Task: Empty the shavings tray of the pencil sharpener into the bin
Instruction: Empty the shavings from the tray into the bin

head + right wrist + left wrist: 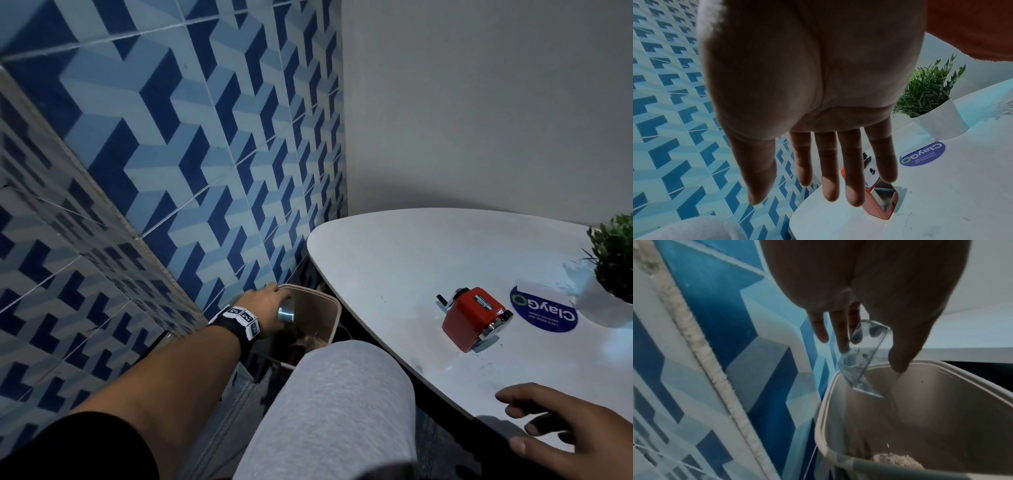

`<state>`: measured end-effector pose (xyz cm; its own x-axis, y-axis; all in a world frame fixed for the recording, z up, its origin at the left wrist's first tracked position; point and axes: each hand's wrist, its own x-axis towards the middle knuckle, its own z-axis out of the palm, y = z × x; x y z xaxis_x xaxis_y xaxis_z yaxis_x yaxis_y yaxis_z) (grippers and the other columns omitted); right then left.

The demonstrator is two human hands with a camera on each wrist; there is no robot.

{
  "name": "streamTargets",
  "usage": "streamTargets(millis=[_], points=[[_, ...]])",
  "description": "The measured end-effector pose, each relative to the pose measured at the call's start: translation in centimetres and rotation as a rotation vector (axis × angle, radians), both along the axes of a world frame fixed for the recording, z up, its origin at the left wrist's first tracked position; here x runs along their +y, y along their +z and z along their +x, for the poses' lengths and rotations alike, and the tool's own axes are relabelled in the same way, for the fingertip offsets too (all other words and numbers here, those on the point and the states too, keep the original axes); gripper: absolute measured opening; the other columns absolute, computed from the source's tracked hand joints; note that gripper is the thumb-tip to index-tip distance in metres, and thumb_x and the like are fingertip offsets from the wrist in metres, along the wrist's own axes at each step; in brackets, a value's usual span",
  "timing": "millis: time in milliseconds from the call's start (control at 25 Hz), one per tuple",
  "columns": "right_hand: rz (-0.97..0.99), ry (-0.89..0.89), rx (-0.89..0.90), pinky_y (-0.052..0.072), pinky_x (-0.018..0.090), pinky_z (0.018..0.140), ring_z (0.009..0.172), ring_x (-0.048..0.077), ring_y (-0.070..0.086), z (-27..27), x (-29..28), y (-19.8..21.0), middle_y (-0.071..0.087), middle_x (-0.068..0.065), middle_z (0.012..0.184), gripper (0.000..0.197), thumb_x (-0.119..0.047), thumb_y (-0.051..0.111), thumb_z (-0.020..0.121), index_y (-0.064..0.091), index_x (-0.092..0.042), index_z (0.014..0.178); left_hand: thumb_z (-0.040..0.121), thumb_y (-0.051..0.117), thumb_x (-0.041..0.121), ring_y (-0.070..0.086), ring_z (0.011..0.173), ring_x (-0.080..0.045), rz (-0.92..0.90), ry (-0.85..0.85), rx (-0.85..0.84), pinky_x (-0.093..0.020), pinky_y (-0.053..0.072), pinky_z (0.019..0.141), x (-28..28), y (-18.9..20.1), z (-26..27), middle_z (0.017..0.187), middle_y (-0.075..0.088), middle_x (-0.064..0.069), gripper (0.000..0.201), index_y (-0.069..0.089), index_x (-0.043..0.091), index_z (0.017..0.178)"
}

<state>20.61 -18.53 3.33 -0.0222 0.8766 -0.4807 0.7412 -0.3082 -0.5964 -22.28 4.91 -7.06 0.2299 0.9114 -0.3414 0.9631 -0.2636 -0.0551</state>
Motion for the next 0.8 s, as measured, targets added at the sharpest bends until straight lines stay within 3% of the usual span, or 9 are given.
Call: streamTargets(millis=[80, 200, 320, 360, 480, 560, 640, 720, 800], points=[[0.012, -0.014, -0.001, 0.05, 0.011, 0.074, 0.092, -0.008, 0.069, 0.2, 0.2, -0.5, 0.068, -0.04, 0.103, 0.081, -0.092, 0.068, 0.026, 0.051, -0.078, 0.104, 0.086, 0.077, 0.048, 0.064, 0.123, -0.034, -0.01, 0.002, -0.011, -0.045, 0.052, 0.104, -0.1, 0.0, -0.1, 0.142, 0.056, -0.007, 0.073, 0.048, 0.03, 0.151], [-0.002, -0.015, 0.003, 0.048, 0.012, 0.074, 0.085, 0.001, 0.074, -0.2, 0.4, -0.5, 0.078, -0.02, 0.101, 0.067, -0.056, 0.094, 0.054, 0.053, -0.077, 0.103, 0.086, 0.076, 0.047, 0.063, 0.126, -0.032, 0.005, -0.005, -0.007, -0.046, 0.048, 0.108, 0.0, -0.3, -0.3, 0.143, 0.057, -0.006, 0.072, 0.049, 0.029, 0.149], [0.012, -0.031, -0.001, 0.051, 0.013, 0.075, 0.087, -0.004, 0.071, -0.2, 0.4, -0.8, 0.073, -0.033, 0.099, 0.076, -0.086, 0.079, 0.032, 0.055, -0.075, 0.103, 0.085, 0.076, 0.045, 0.061, 0.131, -0.03, 0.012, -0.025, 0.011, -0.048, 0.043, 0.113, -0.1, -0.3, -0.4, 0.146, 0.058, -0.005, 0.07, 0.05, 0.03, 0.148], [0.019, -0.04, 0.002, 0.051, 0.013, 0.075, 0.086, -0.004, 0.071, -0.3, 0.4, -0.7, 0.073, -0.031, 0.099, 0.072, -0.083, 0.08, 0.035, 0.056, -0.075, 0.103, 0.085, 0.075, 0.045, 0.061, 0.131, -0.03, 0.014, -0.027, 0.006, -0.049, 0.042, 0.113, -0.2, -0.2, -0.4, 0.146, 0.059, -0.005, 0.069, 0.049, 0.03, 0.147], [0.039, -0.012, 0.005, 0.047, 0.01, 0.07, 0.082, -0.002, 0.072, -0.3, 0.7, -0.7, 0.078, -0.014, 0.101, 0.063, -0.042, 0.092, 0.066, 0.053, -0.076, 0.103, 0.084, 0.074, 0.046, 0.064, 0.127, -0.031, 0.018, -0.002, -0.04, -0.048, 0.044, 0.111, -0.4, 0.5, -0.3, 0.142, 0.064, -0.006, 0.065, 0.048, 0.028, 0.141], [0.045, -0.001, -0.003, 0.046, 0.008, 0.069, 0.083, -0.003, 0.072, -0.2, 1.0, -0.7, 0.078, -0.012, 0.105, 0.055, -0.034, 0.089, 0.072, 0.061, -0.072, 0.101, 0.083, 0.075, 0.046, 0.068, 0.121, -0.03, 0.016, 0.079, -0.154, -0.045, 0.051, 0.107, -0.5, 1.6, 0.2, 0.136, 0.069, -0.004, 0.062, 0.049, 0.028, 0.135], [0.056, -0.006, 0.011, 0.046, 0.006, 0.068, 0.085, -0.002, 0.071, -0.4, 1.2, -0.3, 0.078, -0.014, 0.105, 0.041, -0.042, 0.088, 0.072, 0.069, -0.064, 0.101, 0.082, 0.08, 0.047, 0.07, 0.117, -0.029, 0.027, 0.179, -0.356, -0.044, 0.056, 0.102, -0.5, 3.6, 1.1, 0.133, 0.07, -0.003, 0.063, 0.05, 0.027, 0.134], [0.084, -0.007, 0.045, 0.05, 0.009, 0.072, 0.088, -0.006, 0.068, -0.6, 1.2, 0.2, 0.074, -0.027, 0.103, 0.04, -0.053, 0.085, 0.07, 0.068, -0.053, 0.106, 0.08, 0.087, 0.044, 0.069, 0.118, -0.027, 0.077, 0.207, -0.605, -0.043, 0.056, 0.103, -0.4, 6.6, 3.3, 0.132, 0.071, -0.002, 0.066, 0.052, 0.026, 0.134], [0.129, -0.042, 0.095, 0.054, 0.018, 0.082, 0.092, -0.008, 0.067, -0.8, 1.3, 0.6, 0.068, -0.039, 0.104, 0.037, -0.044, 0.084, 0.078, 0.068, -0.049, 0.111, 0.079, 0.091, 0.038, 0.069, 0.117, -0.02, 0.131, 0.141, -0.826, -0.04, 0.055, 0.104, -0.3, 10.4, 6.7, 0.13, 0.07, 0.003, 0.066, 0.055, 0.026, 0.133]])
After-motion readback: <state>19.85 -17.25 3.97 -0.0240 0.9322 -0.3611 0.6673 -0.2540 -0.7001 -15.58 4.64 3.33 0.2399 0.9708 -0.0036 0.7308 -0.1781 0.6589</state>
